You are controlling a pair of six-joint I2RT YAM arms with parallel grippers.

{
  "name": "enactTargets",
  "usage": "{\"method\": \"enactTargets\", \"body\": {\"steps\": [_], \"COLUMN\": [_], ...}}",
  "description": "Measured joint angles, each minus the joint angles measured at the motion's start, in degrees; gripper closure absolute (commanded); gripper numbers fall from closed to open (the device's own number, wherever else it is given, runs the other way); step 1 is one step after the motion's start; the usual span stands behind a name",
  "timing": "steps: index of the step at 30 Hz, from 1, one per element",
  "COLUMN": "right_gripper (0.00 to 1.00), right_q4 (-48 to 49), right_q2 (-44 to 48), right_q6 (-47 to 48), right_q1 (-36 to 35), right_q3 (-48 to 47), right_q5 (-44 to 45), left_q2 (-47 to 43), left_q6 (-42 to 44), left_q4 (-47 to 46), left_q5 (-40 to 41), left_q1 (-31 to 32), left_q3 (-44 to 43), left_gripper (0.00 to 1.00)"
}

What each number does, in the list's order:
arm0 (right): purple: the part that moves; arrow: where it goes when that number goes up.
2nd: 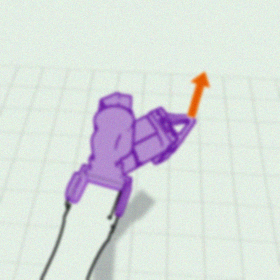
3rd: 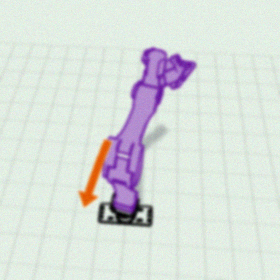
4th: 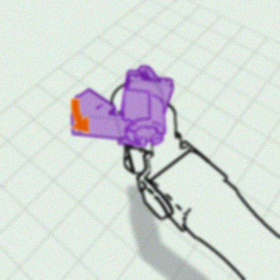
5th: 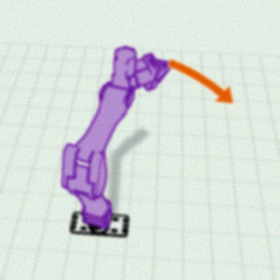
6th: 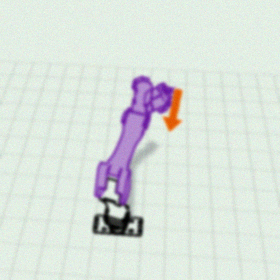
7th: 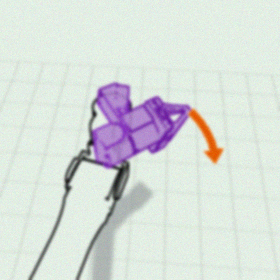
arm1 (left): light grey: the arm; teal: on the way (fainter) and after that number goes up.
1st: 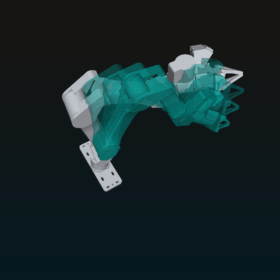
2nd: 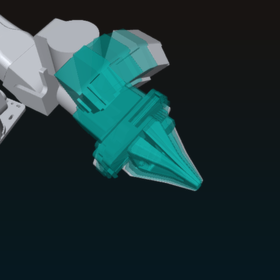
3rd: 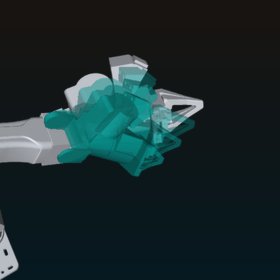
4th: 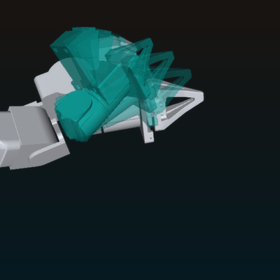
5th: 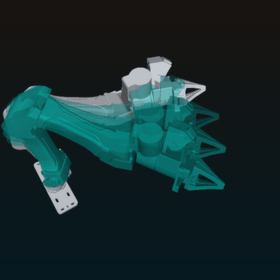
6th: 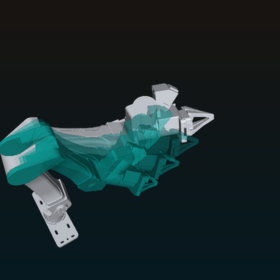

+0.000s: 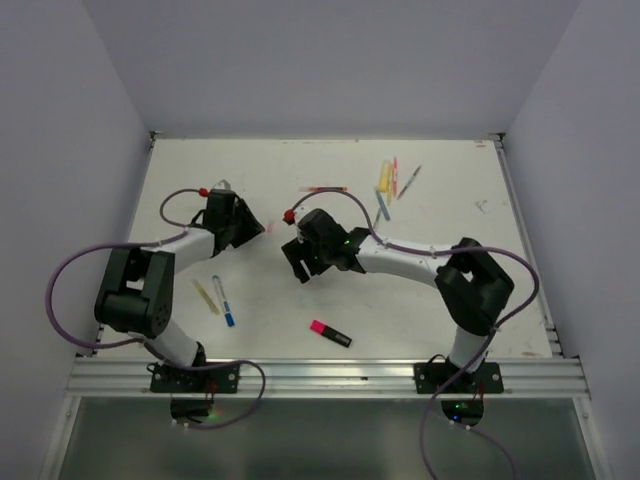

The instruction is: Open the pen caps

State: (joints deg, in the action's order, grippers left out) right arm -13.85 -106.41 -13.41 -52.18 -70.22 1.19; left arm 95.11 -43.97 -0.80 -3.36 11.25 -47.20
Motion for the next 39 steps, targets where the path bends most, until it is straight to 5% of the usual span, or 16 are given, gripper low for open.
{"method": "enactTargets", "body": {"steps": [11, 19, 39], "right_gripper": [0.32, 0.31, 0.46], "right_q4": [-7.0, -11.0, -7.3], "right_q2": [25.7, 31.9, 22.0], "right_q6": [-0.9, -6.3, -11.1], "right_q1": [-1.4, -8.1, -18.3], "right_q3": [17.0, 26.1, 27.8], "right_q5": [-5.3, -6.9, 5.7], "left_q2": [-19.1, -25.2, -27.6], "left_q6": [-1.0, -2.4, -3.4], "left_q4": [1.5, -1.2, -2.6], "left_q5": [-0.5, -5.9, -6.4], "left_q1": [0.0, 2.2, 8.0], "left_q3": [6.2, 13.2, 13.6], "left_gripper": [0.48, 0.48, 0.55]}}
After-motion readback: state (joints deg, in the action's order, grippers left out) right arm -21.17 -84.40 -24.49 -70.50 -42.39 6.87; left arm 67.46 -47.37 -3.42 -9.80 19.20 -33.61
